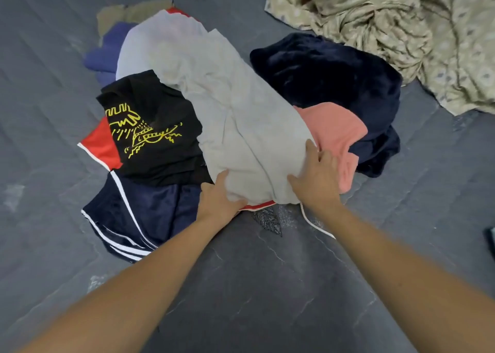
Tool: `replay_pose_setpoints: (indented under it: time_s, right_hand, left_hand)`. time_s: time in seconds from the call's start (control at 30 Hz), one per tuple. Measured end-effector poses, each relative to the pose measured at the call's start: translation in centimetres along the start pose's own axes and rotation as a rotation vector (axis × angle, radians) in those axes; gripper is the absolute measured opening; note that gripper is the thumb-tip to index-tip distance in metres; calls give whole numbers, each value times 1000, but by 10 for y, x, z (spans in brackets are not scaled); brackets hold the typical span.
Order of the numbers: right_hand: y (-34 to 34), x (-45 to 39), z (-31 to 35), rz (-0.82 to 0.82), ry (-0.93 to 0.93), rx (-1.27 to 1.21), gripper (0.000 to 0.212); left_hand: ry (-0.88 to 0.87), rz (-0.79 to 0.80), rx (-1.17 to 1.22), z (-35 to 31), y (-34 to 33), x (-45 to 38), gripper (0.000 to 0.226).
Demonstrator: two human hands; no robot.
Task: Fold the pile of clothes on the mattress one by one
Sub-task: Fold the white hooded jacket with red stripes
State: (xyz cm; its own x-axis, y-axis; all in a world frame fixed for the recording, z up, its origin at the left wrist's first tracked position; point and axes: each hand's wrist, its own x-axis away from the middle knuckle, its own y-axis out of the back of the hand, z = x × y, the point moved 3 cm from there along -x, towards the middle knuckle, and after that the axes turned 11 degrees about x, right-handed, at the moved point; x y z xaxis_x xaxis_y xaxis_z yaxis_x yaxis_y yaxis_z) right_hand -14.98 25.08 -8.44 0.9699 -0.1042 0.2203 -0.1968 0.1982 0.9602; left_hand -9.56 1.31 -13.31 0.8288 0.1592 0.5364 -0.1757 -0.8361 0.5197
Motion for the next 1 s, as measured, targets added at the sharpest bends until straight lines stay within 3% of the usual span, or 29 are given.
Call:
replay_pose_setpoints:
  time_s: [0.07, 0.13, 0.23, 0.3, 0.4, 0.57, 0.77, 0.9, 1.0]
  right_hand:
    - [0, -6, -2, 10, -20, -16, 82]
    - [0, -9, -5, 28, -19, -20, 72]
    - [7, -12, -11, 51, -9, -60, 59]
    - [12, -10, -15, 49, 20, -87, 62]
    - [24, -4, -16, 65, 59, -191, 69]
    - [34, 5, -18, 131, 72, -299, 52]
    - [27, 42, -37, 257, 30, -415, 65]
    - [2, 86, -58, 375, 39, -478, 78]
    - [-27, 126, -77, 542, -24, -401, 49]
  left_hand:
    - [1, 13, 37, -1, 1, -6, 85]
    - [-42, -15, 59, 0, 7, -9, 65]
    - [-213, -71, 97, 4, 18, -5, 33]
    - [-287, -86, 98, 8, 24, 2, 24]
    - [-300, -131, 99, 14, 38, 14, 22]
    - [-262, -175, 123, 26, 52, 44, 22]
    - [-275, -155, 73, 62, 52, 96, 29]
    - [-196, -134, 70, 92, 27, 139, 31]
    - [-153, -93, 68, 114, 0, 173, 35]
